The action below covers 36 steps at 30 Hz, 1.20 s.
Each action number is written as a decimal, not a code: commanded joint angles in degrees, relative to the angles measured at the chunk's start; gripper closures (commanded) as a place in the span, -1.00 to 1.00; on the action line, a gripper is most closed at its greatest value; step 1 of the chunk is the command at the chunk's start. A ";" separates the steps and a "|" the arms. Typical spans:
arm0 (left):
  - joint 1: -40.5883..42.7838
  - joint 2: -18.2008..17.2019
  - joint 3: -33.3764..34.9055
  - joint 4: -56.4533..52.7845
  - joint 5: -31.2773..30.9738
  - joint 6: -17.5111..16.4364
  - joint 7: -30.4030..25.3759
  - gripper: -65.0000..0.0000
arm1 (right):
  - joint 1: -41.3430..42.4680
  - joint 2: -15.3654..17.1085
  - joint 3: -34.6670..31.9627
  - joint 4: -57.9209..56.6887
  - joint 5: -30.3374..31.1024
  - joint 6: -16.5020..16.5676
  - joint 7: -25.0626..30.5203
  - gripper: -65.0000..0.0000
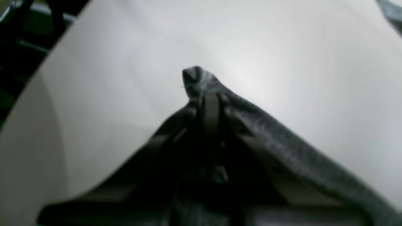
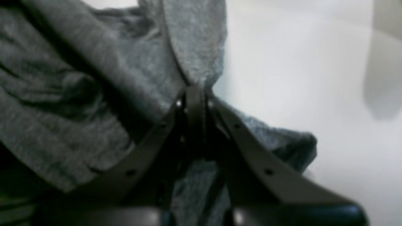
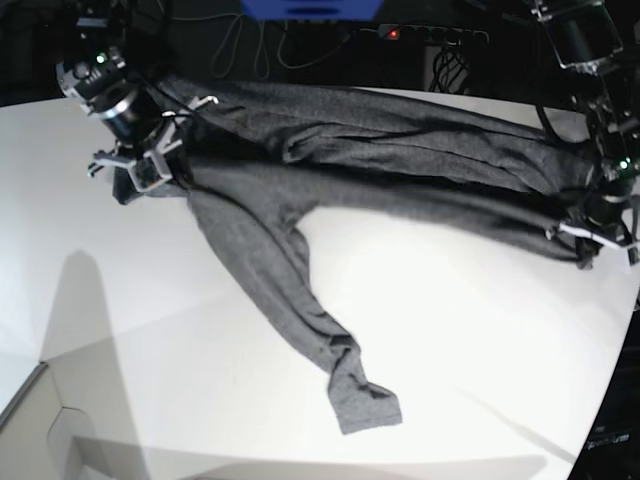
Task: Layout the t-shirt on the table in an organized manner, then fold the t-shirt properly
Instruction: 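Lift the side edges with both grippers and fold them toward the collar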
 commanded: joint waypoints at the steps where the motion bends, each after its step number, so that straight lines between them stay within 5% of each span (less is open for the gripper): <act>1: -0.15 -1.15 -0.40 1.16 -0.90 -0.21 -1.65 1.00 | -0.46 0.31 1.09 1.11 0.99 -0.25 2.02 1.00; 10: 4.25 -1.32 -5.50 1.25 -4.15 -0.56 -1.30 1.00 | -4.94 0.22 2.23 1.20 0.99 -0.25 2.81 1.00; 14: 5.74 -1.85 -5.67 1.16 -4.15 -6.10 -1.30 1.00 | -6.35 0.22 2.14 0.94 0.99 -0.25 2.81 1.00; 18: 7.77 -1.76 -6.73 0.98 -4.15 -7.77 -1.30 1.00 | -7.40 0.22 2.05 0.76 0.99 -0.25 2.81 1.00; 36: 9.70 -2.20 -8.31 -6.05 -3.98 -7.77 -1.21 0.98 | -8.02 0.58 2.14 -0.91 0.91 -0.25 2.81 1.00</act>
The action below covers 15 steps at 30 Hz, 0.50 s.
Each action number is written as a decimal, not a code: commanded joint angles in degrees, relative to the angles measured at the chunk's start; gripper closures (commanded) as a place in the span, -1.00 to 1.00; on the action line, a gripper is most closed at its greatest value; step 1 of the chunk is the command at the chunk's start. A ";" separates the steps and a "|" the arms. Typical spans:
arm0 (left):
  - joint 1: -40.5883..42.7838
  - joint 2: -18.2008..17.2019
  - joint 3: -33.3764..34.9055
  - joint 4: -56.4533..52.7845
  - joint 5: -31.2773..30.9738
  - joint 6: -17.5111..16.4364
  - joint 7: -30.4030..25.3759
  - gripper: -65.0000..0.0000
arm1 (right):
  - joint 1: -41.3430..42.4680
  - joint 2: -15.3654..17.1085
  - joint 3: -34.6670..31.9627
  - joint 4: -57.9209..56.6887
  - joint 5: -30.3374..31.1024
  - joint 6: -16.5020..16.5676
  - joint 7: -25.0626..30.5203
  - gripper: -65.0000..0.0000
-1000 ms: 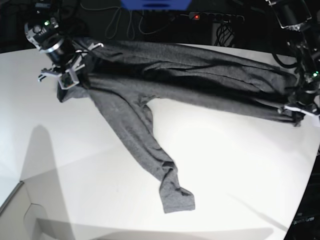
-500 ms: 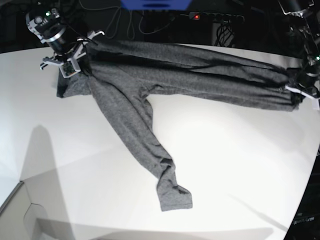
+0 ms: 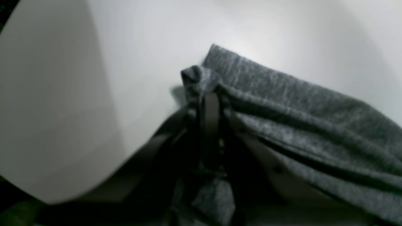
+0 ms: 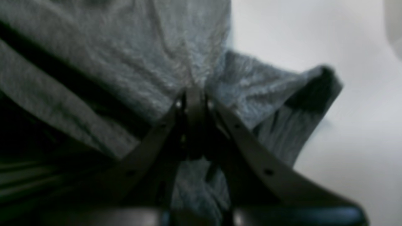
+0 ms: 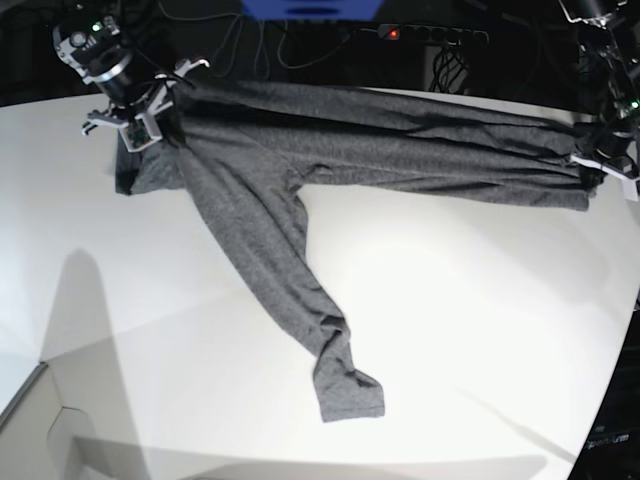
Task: Layout the t-shirt on the table in an organized manner, then fold the t-shirt properly
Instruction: 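Lift the side edges with both grippers and fold them toward the collar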
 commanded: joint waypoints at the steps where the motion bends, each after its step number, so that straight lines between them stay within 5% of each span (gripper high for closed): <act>1: -0.25 -1.31 -0.38 -0.04 -0.13 -0.14 -0.89 0.98 | -0.50 0.33 0.02 0.82 0.78 -0.23 1.24 1.00; 9: -0.33 -1.31 -0.29 -0.92 -0.13 -0.14 -0.80 0.98 | -0.59 0.33 -0.16 0.03 0.60 -0.23 0.98 1.00; 15: -0.07 -1.31 -0.29 -0.92 -0.13 -0.14 -0.80 0.52 | 0.03 1.21 0.19 -3.31 0.51 -0.23 0.89 0.96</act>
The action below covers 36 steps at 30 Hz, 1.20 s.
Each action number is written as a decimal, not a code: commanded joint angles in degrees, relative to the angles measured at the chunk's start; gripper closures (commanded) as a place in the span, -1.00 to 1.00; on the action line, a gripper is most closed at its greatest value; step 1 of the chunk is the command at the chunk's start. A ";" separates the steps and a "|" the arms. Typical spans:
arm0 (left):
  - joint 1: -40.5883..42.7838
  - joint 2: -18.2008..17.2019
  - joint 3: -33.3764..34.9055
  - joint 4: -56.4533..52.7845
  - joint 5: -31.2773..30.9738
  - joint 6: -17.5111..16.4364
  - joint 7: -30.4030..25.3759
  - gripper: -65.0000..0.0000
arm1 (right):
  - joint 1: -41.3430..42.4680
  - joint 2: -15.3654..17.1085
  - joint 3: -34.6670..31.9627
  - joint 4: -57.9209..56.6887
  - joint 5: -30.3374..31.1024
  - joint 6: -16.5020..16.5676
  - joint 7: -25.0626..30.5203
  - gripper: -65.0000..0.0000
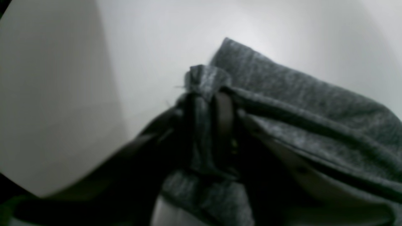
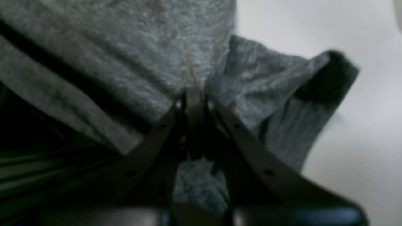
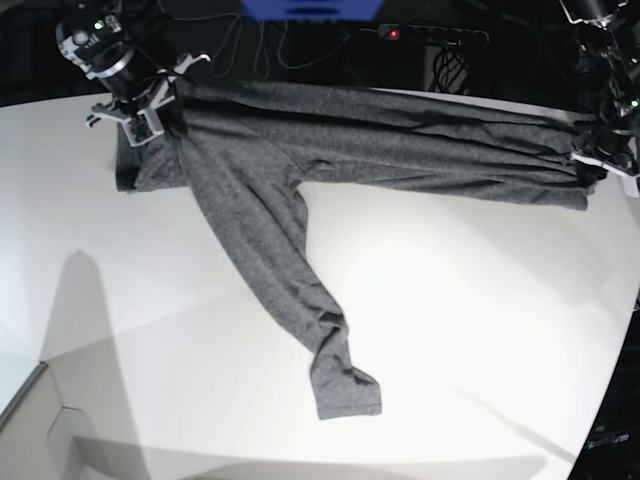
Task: Layout the t-shirt on the table in an organized manner, then fold the t-shirt properly
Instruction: 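Lift the side edges with both grippers and fold them toward the collar, then release the folded edge with the right gripper and move it toward the sleeve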
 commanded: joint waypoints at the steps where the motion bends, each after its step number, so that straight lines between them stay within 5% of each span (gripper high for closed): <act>1: 0.02 -1.09 -0.29 0.58 0.05 0.01 -0.23 0.45 | -0.22 1.30 0.39 -0.46 0.47 -0.14 0.91 0.91; 4: 0.02 -1.09 -0.29 0.58 0.05 0.01 -0.23 0.29 | -0.04 2.01 0.39 -3.71 0.56 -0.14 1.18 0.75; 15: 0.11 -0.91 -0.29 0.58 0.05 0.01 -0.23 0.27 | 0.14 0.95 5.49 1.48 0.73 -0.14 1.09 0.39; 27: -0.07 -0.65 -0.29 0.58 0.05 0.01 -0.23 0.27 | 1.98 -0.81 7.60 7.37 0.82 -0.14 0.74 0.27; 36: -0.07 -0.65 -0.29 0.58 0.05 0.01 -0.23 0.27 | 2.51 -3.00 6.63 1.65 0.82 -0.14 -5.86 0.28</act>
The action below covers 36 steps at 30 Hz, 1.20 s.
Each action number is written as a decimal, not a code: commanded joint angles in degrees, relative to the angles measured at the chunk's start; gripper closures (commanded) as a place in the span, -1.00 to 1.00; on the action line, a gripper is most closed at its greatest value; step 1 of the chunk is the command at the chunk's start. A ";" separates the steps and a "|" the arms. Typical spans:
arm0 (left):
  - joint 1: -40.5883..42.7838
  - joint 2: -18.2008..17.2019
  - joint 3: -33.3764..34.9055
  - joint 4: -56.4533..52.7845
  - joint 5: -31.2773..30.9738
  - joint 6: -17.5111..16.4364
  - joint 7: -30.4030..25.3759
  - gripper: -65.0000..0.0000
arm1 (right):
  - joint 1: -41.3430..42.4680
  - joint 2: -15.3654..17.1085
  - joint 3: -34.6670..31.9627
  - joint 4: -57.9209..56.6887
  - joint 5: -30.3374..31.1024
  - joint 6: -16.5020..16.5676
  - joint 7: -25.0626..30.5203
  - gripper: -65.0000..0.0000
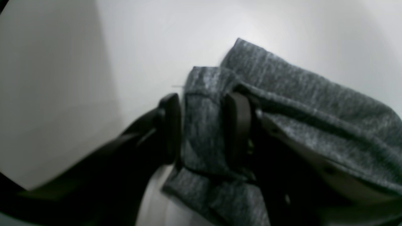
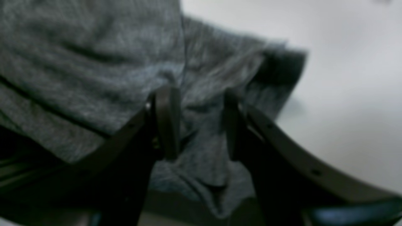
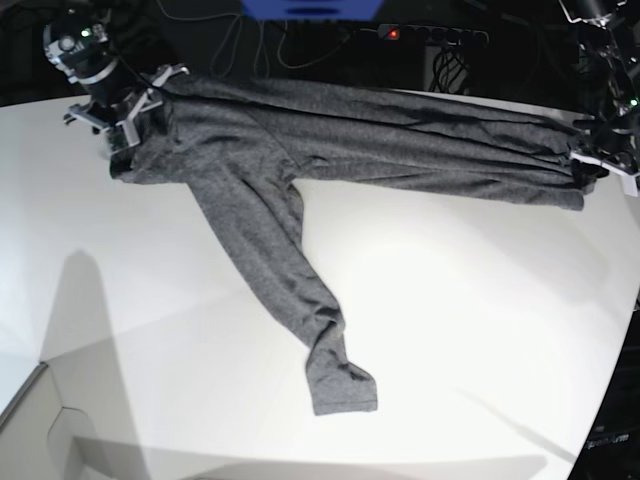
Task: Layout the t-shirt on the table in an organized manner, then fold the t-shirt properly
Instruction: 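Release the folded edge with the right gripper and move it toward the sleeve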
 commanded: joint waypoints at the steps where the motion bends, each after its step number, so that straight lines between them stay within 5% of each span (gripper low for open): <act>1: -0.16 -0.87 -0.29 0.61 0.05 -0.01 -0.25 0.27 | 0.06 0.21 0.08 -0.36 0.78 -0.05 1.03 0.28; 22: -0.51 -0.60 -0.46 0.61 -0.13 -0.01 -0.25 0.27 | 13.34 6.19 0.34 -17.51 0.42 -0.05 1.12 0.28; 36: -0.51 0.89 -0.90 1.05 -0.39 0.08 -0.25 0.27 | 10.79 4.78 6.49 -1.77 0.60 -0.05 0.68 0.26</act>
